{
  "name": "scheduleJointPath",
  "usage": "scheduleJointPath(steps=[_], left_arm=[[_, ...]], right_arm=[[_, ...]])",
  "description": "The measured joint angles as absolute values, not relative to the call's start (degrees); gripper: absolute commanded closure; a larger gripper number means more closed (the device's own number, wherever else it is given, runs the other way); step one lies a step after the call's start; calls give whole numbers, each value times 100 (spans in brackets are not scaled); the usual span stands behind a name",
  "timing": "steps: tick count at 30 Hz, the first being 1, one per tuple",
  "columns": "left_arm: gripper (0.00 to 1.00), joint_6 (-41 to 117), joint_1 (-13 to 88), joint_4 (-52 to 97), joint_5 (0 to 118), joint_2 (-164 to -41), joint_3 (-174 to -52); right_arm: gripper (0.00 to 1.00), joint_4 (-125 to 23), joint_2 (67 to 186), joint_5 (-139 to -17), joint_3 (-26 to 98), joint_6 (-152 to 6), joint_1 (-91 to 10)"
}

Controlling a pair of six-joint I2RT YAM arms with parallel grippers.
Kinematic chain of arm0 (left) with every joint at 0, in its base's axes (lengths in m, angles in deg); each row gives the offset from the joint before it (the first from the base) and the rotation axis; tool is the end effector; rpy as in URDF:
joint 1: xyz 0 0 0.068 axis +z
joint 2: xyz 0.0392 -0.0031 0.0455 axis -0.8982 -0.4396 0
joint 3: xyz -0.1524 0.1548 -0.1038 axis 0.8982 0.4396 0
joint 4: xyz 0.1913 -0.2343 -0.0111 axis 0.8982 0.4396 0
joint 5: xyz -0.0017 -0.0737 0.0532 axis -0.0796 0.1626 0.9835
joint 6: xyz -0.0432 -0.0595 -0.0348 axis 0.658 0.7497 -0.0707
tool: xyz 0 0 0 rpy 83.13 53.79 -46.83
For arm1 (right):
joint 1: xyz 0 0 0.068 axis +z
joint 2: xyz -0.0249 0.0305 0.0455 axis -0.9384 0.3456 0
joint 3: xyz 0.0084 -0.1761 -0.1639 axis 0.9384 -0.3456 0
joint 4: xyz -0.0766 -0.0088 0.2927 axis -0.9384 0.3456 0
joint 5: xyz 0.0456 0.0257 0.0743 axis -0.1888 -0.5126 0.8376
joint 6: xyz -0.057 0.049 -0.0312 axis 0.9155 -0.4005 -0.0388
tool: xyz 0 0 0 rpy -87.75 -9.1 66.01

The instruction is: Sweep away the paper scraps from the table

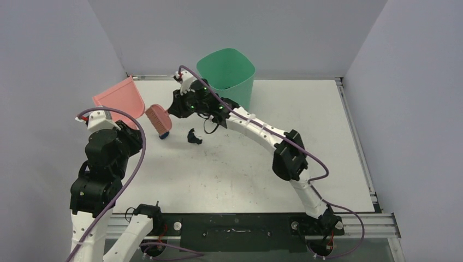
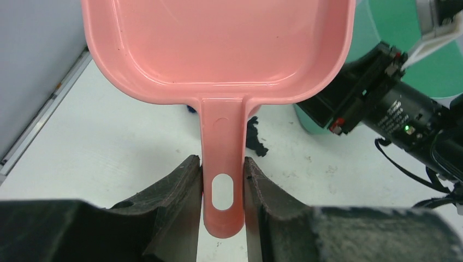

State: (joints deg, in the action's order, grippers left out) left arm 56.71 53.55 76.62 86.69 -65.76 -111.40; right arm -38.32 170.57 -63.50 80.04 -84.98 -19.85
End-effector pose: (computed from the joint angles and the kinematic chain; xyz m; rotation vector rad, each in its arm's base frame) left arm 0.1874 -0.0102 0.4123 -0.5529 1.8286 -0.1486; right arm 0.3513 0.4597 0.2882 -0.8233 1.8894 1.1552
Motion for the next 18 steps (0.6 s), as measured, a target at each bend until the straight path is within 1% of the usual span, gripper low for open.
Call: scheduleJointPath(steps=[4,8,14,18], left_arm=[[100,5594,5351,7828,8811,-6628,-10978],[100,5548,5346,7857,8846,-6661,-10963],[100,5439,5346,7815,8884,-6633,-10794],[100,5402,5346,7800,8914,-6617,-10700]], right_arm=[[95,-3920,18182,-6940,9346,-9106,-1788],[95,-3898,18926,-7604,10050,-9460,-1749],[95,-3751,19419,-8146,10197,-9980,-1884],[95,-3760,19360,-8076,9794,-10505,-2118]])
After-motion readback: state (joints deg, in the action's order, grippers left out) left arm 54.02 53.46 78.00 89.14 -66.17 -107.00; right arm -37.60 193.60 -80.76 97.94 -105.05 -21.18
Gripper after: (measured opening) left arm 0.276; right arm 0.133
